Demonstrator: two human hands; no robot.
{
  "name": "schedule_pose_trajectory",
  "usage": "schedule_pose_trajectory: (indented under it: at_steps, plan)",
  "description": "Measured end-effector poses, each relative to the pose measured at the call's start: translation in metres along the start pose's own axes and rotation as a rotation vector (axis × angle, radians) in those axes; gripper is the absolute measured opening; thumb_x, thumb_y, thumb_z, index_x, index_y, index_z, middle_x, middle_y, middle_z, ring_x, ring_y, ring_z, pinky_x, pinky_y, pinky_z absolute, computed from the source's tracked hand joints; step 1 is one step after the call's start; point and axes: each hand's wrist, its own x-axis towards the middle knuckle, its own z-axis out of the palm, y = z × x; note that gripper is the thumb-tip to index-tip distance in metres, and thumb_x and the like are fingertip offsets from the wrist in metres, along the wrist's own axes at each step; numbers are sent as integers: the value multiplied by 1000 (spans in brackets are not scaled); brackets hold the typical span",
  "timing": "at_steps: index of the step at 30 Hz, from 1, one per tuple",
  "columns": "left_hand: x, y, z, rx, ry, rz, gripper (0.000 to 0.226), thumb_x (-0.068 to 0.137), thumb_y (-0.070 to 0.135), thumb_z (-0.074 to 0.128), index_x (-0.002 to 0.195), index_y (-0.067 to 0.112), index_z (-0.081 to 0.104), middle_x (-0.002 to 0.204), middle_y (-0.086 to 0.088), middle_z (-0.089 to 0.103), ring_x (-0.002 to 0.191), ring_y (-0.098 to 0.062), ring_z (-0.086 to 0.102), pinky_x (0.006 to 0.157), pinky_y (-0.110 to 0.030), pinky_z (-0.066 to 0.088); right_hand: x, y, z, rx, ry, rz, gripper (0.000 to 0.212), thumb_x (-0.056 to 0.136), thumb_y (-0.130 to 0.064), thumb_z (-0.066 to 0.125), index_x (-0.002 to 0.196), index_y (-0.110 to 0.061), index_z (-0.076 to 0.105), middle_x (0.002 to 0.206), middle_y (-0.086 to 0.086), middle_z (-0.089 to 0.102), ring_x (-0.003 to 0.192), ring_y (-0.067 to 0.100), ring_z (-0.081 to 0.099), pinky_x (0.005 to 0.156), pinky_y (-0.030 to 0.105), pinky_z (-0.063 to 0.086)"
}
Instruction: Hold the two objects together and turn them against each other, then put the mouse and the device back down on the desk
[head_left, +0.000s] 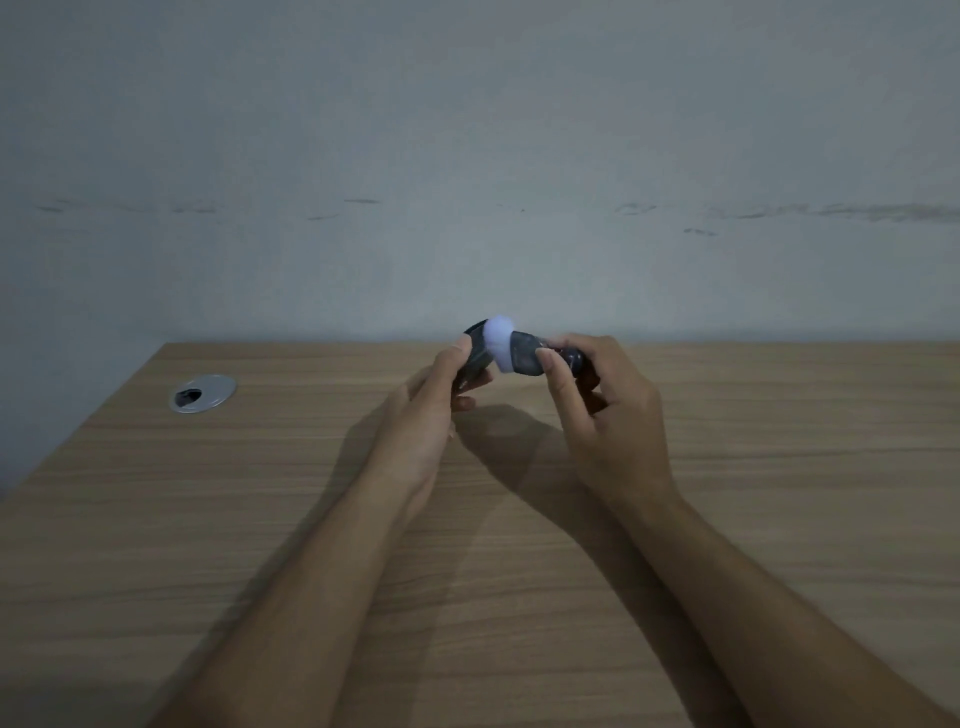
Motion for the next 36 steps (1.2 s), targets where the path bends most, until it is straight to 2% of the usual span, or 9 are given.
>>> schedule_pose_trajectory:
  at_steps: [5, 10, 16, 18, 20, 24, 27, 30, 36]
  plan:
    - [4, -2, -4, -42, -46, 6, 40, 87, 55, 81, 95, 16, 87, 89, 1, 80, 68, -5, 63, 65, -27, 42, -3, 3, 1, 45, -27, 108, 18, 107, -25, 70, 122, -17, 77, 108, -8, 77, 86, 9, 70, 74, 35, 59]
    - [6, 1, -13, -93, -60, -37, 68, 84, 67, 77, 107, 4, 86, 105, -28, 81, 91, -21, 67, 85, -39, 44, -9, -6, 3, 75, -325, -38, 17, 106, -21, 72, 120, -14, 78, 111, -6, 76, 100, 12, 73, 86, 29, 57]
    - [8, -2, -9, -25, -51, 7, 49, 84, 62, 80, 86, 14, 86, 82, -2, 78, 72, -14, 58, 63, -29, 41, 0, 3, 2, -3, -24, 86, 16, 105, -28, 73, 116, -18, 79, 106, -8, 77, 91, 1, 70, 79, 19, 54]
    - [5, -6, -8, 17, -81, 27, 54, 78, 66, 82, 91, 14, 88, 90, -2, 81, 78, -17, 64, 73, -34, 50, 4, 14, -4, -43, 33, 151, 15, 105, -30, 73, 116, -22, 80, 101, -10, 77, 81, -1, 66, 74, 18, 50]
    - [2, -8, -6, 65, -112, 33, 47, 86, 58, 84, 102, 14, 89, 97, -2, 87, 86, -14, 74, 87, -35, 57, 5, 25, -8, -94, -44, 176, 12, 102, -29, 76, 113, -29, 82, 93, -15, 75, 71, -5, 61, 68, 16, 44]
    - [1, -13, 1, 331, 72, 208, 40, 81, 54, 90, 93, 17, 83, 81, 11, 79, 72, -7, 70, 67, -22, 50, 3, 37, -13, -267, -217, 168, 23, 99, -31, 78, 122, -32, 83, 98, -5, 75, 72, -5, 58, 73, 26, 48]
    - [1, -21, 2, 576, 218, 356, 43, 74, 53, 93, 88, 19, 71, 96, 6, 71, 85, -14, 70, 70, -26, 52, 3, 33, -12, -451, -313, 156, 31, 101, -31, 72, 131, -38, 78, 98, 1, 65, 83, 23, 68, 74, 35, 55]
    - [-3, -25, 2, 679, 271, 444, 42, 74, 48, 94, 88, 20, 65, 98, 7, 63, 93, -18, 65, 75, -34, 53, -2, 20, -6, -670, -473, 130, 39, 105, -35, 62, 143, -41, 68, 106, 4, 56, 98, 29, 64, 75, 41, 59]
    - [7, -37, -3, 935, 321, 421, 58, 76, 74, 75, 99, 22, 62, 105, 4, 64, 105, -23, 57, 86, -32, 40, -12, 4, 2, -861, -545, 124, 37, 110, -47, 46, 139, -41, 67, 117, 5, 51, 109, 28, 61, 82, 42, 57]
